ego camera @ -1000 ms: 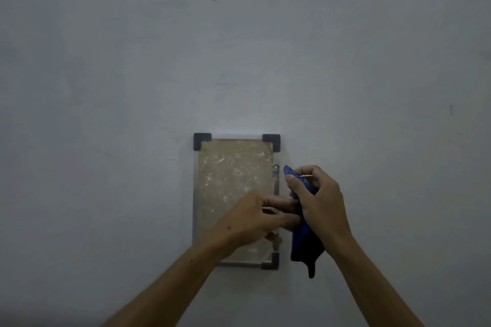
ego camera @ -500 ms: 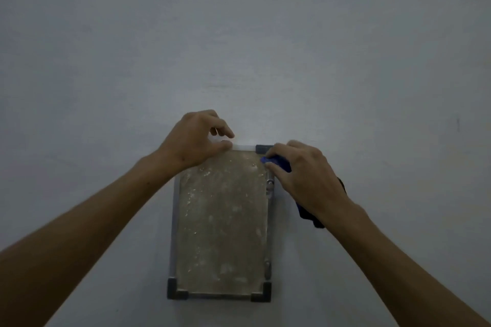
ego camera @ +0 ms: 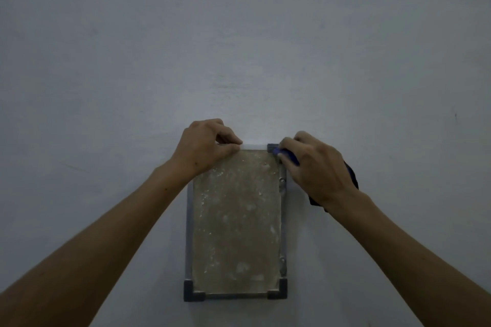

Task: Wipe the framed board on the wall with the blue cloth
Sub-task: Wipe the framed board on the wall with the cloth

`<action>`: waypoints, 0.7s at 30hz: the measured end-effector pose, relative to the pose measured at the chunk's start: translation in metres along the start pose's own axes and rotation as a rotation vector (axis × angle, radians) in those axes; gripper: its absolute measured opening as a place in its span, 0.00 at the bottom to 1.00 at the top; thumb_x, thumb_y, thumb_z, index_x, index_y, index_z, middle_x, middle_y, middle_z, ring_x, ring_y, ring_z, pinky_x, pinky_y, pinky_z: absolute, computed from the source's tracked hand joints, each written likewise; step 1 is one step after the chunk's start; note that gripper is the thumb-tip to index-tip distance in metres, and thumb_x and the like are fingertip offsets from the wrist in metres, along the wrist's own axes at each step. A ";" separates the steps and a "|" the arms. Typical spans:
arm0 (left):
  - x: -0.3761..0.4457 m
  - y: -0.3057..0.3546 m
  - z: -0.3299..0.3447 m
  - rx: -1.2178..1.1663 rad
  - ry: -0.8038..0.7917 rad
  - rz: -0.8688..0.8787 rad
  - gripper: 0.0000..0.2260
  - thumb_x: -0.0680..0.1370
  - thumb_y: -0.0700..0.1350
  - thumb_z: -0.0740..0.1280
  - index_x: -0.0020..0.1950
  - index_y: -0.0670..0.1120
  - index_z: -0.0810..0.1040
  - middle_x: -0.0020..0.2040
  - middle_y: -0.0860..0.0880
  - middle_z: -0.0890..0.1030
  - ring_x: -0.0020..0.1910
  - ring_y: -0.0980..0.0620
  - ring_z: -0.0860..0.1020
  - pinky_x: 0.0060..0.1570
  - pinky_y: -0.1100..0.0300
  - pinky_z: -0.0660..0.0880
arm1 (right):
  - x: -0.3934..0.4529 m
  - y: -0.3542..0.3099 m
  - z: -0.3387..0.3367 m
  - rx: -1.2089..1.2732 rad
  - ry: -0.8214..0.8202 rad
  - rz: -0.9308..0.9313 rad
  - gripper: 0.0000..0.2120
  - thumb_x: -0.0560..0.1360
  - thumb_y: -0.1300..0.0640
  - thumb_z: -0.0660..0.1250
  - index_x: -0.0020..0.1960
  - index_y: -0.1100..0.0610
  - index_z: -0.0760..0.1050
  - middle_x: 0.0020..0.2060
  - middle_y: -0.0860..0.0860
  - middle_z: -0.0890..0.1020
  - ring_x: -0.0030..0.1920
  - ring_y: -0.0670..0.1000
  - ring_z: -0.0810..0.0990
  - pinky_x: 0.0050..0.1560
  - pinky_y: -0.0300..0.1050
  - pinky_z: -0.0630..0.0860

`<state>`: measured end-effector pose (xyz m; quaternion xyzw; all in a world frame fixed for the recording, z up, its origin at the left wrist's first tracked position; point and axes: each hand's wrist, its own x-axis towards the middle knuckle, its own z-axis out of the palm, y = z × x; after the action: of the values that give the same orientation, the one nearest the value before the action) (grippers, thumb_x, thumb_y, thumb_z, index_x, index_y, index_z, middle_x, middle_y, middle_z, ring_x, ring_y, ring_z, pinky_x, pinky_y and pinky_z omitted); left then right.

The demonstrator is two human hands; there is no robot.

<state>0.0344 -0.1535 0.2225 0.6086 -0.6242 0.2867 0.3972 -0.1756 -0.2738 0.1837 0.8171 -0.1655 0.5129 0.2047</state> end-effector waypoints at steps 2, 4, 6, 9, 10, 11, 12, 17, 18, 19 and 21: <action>0.000 -0.001 0.001 -0.006 0.008 -0.005 0.06 0.75 0.48 0.75 0.51 0.50 0.87 0.46 0.53 0.83 0.44 0.57 0.81 0.51 0.58 0.81 | -0.003 -0.002 0.002 -0.018 -0.046 -0.042 0.09 0.81 0.52 0.64 0.51 0.55 0.79 0.43 0.50 0.78 0.35 0.46 0.72 0.32 0.41 0.73; 0.000 -0.001 0.001 -0.006 0.003 -0.009 0.06 0.75 0.48 0.74 0.51 0.50 0.87 0.46 0.54 0.83 0.45 0.57 0.81 0.52 0.57 0.80 | -0.012 -0.006 0.006 -0.004 -0.169 -0.117 0.09 0.81 0.50 0.62 0.52 0.54 0.79 0.44 0.49 0.78 0.37 0.46 0.75 0.34 0.41 0.73; 0.002 -0.001 0.000 0.001 -0.011 -0.011 0.06 0.75 0.49 0.74 0.51 0.51 0.87 0.46 0.55 0.83 0.45 0.56 0.80 0.52 0.56 0.80 | -0.011 -0.005 0.005 0.000 -0.233 -0.135 0.10 0.81 0.49 0.61 0.53 0.52 0.78 0.46 0.48 0.78 0.40 0.48 0.78 0.38 0.46 0.79; 0.004 -0.003 -0.003 0.000 -0.031 -0.012 0.06 0.75 0.49 0.74 0.51 0.51 0.87 0.45 0.55 0.82 0.45 0.56 0.80 0.52 0.55 0.80 | 0.003 0.000 0.000 0.005 -0.099 -0.068 0.08 0.80 0.50 0.63 0.52 0.53 0.77 0.44 0.48 0.77 0.37 0.49 0.76 0.37 0.47 0.79; 0.004 -0.003 -0.003 -0.001 -0.033 -0.012 0.07 0.75 0.49 0.74 0.51 0.51 0.87 0.45 0.55 0.82 0.45 0.56 0.80 0.52 0.55 0.80 | 0.003 0.000 0.000 0.005 -0.068 -0.049 0.08 0.80 0.50 0.64 0.53 0.54 0.77 0.43 0.49 0.77 0.36 0.49 0.76 0.36 0.47 0.79; 0.004 -0.003 -0.003 0.001 -0.032 -0.012 0.07 0.75 0.49 0.74 0.51 0.51 0.87 0.45 0.55 0.82 0.45 0.56 0.80 0.52 0.55 0.80 | 0.000 -0.001 0.001 0.000 -0.073 -0.056 0.09 0.80 0.51 0.64 0.53 0.55 0.77 0.44 0.49 0.77 0.36 0.49 0.76 0.36 0.48 0.79; 0.005 -0.003 -0.003 0.003 -0.031 -0.012 0.06 0.75 0.49 0.74 0.51 0.51 0.87 0.45 0.55 0.82 0.45 0.57 0.80 0.52 0.55 0.80 | -0.005 -0.002 0.003 0.000 -0.106 -0.083 0.09 0.81 0.50 0.63 0.53 0.55 0.77 0.44 0.49 0.77 0.37 0.49 0.76 0.36 0.49 0.79; 0.006 -0.005 -0.003 -0.001 -0.023 -0.011 0.05 0.75 0.50 0.75 0.50 0.53 0.87 0.43 0.57 0.81 0.43 0.59 0.79 0.51 0.56 0.80 | -0.004 -0.001 0.001 -0.013 -0.144 -0.076 0.08 0.80 0.49 0.64 0.52 0.53 0.77 0.44 0.47 0.77 0.37 0.49 0.77 0.37 0.49 0.80; 0.005 -0.005 -0.003 -0.005 -0.025 -0.010 0.05 0.75 0.50 0.75 0.50 0.53 0.87 0.44 0.57 0.81 0.43 0.59 0.79 0.51 0.55 0.80 | -0.002 0.000 0.000 -0.011 -0.096 -0.053 0.08 0.80 0.49 0.64 0.53 0.54 0.77 0.43 0.48 0.77 0.36 0.49 0.76 0.36 0.48 0.79; 0.005 -0.005 -0.003 -0.004 -0.027 -0.007 0.06 0.75 0.50 0.74 0.50 0.53 0.87 0.44 0.57 0.82 0.43 0.58 0.79 0.51 0.55 0.80 | -0.002 -0.001 -0.001 -0.004 -0.085 -0.044 0.09 0.80 0.49 0.64 0.53 0.54 0.76 0.43 0.48 0.77 0.35 0.49 0.76 0.35 0.47 0.79; 0.006 -0.005 -0.002 0.007 -0.032 -0.002 0.06 0.75 0.50 0.74 0.50 0.52 0.87 0.44 0.56 0.82 0.44 0.58 0.79 0.51 0.54 0.80 | -0.006 -0.005 0.002 0.006 -0.177 -0.096 0.08 0.81 0.49 0.63 0.51 0.53 0.76 0.43 0.47 0.76 0.37 0.48 0.76 0.37 0.46 0.78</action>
<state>0.0394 -0.1553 0.2276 0.6150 -0.6291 0.2785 0.3853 -0.1743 -0.2700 0.1773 0.8668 -0.1421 0.4286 0.2114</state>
